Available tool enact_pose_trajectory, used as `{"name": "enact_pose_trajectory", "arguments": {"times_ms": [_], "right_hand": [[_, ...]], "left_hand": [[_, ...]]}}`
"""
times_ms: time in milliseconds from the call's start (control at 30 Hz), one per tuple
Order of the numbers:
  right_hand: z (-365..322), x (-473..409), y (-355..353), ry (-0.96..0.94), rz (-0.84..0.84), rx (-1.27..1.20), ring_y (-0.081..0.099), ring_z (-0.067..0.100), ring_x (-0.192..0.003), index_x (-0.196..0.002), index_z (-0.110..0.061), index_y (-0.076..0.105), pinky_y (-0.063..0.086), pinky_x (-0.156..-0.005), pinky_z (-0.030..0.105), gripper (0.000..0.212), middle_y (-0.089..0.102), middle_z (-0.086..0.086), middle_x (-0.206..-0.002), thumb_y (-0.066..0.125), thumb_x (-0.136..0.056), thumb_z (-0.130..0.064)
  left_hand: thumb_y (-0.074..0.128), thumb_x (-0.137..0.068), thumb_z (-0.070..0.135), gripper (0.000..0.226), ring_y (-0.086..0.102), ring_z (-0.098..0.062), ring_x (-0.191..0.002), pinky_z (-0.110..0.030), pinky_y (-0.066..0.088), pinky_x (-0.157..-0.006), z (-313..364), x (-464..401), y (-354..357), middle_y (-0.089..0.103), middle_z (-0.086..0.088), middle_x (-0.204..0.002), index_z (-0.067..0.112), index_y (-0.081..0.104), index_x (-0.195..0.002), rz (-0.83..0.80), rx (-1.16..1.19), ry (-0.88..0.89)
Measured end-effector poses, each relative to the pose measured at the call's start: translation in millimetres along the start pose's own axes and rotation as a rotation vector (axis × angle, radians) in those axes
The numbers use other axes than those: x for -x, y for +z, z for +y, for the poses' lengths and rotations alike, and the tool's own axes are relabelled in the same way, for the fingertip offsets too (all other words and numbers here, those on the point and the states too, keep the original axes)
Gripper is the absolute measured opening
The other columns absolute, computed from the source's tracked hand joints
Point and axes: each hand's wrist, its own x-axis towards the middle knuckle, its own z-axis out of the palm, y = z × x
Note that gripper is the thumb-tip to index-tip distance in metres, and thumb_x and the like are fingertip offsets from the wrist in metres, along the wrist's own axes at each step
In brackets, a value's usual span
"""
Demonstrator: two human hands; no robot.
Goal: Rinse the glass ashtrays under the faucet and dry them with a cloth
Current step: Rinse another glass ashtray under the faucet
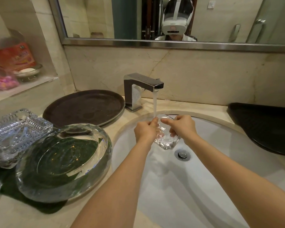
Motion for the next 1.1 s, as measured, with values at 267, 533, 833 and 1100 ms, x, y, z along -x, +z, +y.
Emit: {"name": "enact_pose_trajectory", "arguments": {"times_ms": [267,533,833,1100], "right_hand": [[-2,16,37,0.270,-0.335,-0.935,0.065,0.020,-0.059,-0.113,0.001,0.048,0.053,-0.049,0.028,0.033,0.062,0.016,-0.082,0.050,-0.084,0.016],[14,-4,30,0.183,0.006,-0.301,0.060,0.023,-0.072,-0.092,-0.011,0.056,0.047,-0.067,0.033,0.015,0.065,0.011,-0.084,0.059,-0.090,-0.026],[12,-6,-9,0.137,-0.735,-0.573,0.066,0.024,-0.084,-0.104,-0.004,0.056,0.057,-0.072,0.031,0.033,0.066,0.014,-0.098,0.034,-0.090,0.016],[16,-8,27,0.055,-0.281,-0.417,0.061,0.032,-0.085,-0.114,0.012,0.055,0.050,-0.081,0.043,0.039,0.064,0.028,-0.100,0.035,-0.102,-0.019]], "left_hand": [[0.037,-0.101,0.020,0.031,0.062,-0.030,-0.103,-0.035,0.050,-0.086,4,0,-5,0.064,-0.011,-0.113,0.006,0.060,-0.117,0.276,0.091,-0.098],[0.069,-0.083,0.011,0.022,0.064,-0.027,-0.092,-0.035,0.053,-0.079,-2,-2,-4,0.066,-0.012,-0.110,0.006,0.061,-0.103,0.047,0.171,-0.190],[0.061,-0.091,0.022,0.021,0.055,-0.012,-0.055,-0.017,0.040,-0.040,2,1,-6,0.063,-0.002,-0.080,0.005,0.060,-0.102,0.118,0.179,-0.129],[0.058,-0.093,0.019,0.015,0.063,-0.009,-0.052,-0.018,0.050,-0.052,4,5,-8,0.065,-0.007,-0.079,0.004,0.060,-0.094,0.183,0.269,-0.127]]}}
